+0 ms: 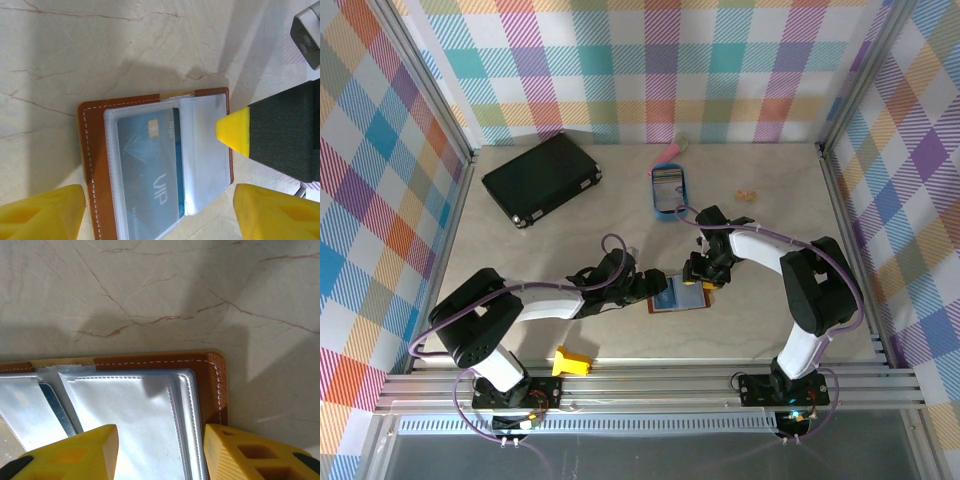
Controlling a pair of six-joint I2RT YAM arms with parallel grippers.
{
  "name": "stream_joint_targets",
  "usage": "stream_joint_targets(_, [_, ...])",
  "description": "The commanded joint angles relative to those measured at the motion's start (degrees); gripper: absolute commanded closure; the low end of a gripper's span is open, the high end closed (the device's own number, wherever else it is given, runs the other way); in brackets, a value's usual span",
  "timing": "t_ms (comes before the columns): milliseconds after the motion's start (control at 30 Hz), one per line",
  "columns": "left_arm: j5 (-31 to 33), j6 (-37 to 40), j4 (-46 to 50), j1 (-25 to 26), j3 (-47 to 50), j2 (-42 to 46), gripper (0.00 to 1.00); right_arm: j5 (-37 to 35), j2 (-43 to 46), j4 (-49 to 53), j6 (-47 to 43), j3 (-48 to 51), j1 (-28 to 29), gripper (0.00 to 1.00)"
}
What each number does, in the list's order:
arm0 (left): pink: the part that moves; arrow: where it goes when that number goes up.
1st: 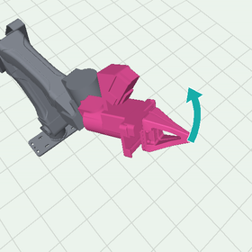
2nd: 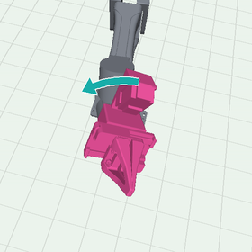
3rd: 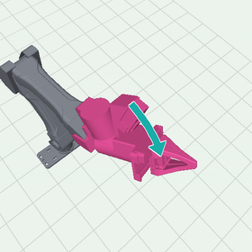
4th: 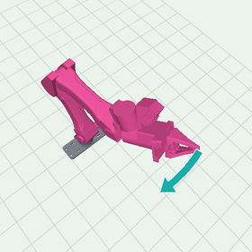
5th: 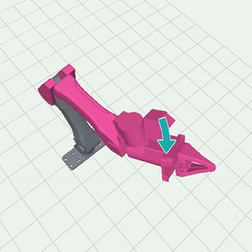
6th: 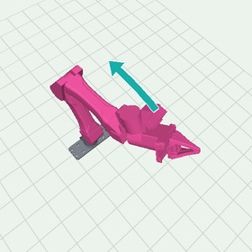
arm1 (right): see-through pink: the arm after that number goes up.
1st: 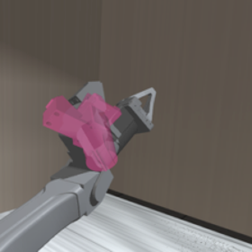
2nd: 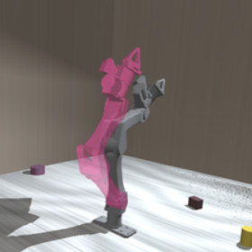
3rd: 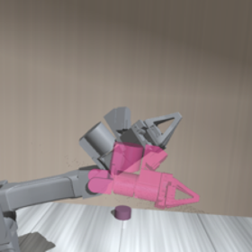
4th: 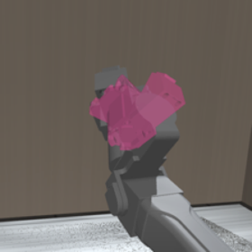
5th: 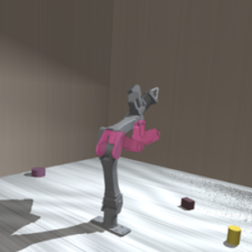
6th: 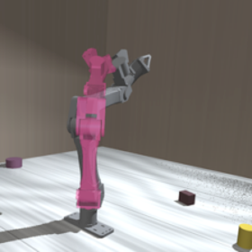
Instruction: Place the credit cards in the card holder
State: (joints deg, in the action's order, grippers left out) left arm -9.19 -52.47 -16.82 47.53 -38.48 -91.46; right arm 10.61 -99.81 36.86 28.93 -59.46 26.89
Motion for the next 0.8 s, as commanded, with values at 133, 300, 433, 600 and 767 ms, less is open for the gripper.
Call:
stream_joint_targets(133, [3.71,0.31,6.84,1.25,-3.27,-0.84,0.24,2.39,-1.98,-2.03,1.17,2.03,0.22,0.52])
stream_joint_targets(300, [7.23,-0.77,11.29,1.56,-4.37,0.31,0.24,2.39,-2.04,-2.00,1.30,2.16,0.18,0.52])
stream_joint_targets(433, [7.04,-0.97,12.86,1.69,-5.87,-0.53,0.24,2.65,-2.22,-2.35,1.34,2.41,0.18,0.52])
stream_joint_targets(600, [6.63,-0.98,12.43,2.37,-6.90,-1.78,0.24,2.64,-2.22,-2.50,1.38,2.68,0.22,0.52])
stream_joint_targets(767, [7.53,-1.39,15.83,2.54,-8.89,-2.55,0.24,2.75,-2.18,-2.52,1.38,2.68,0.18,0.52])
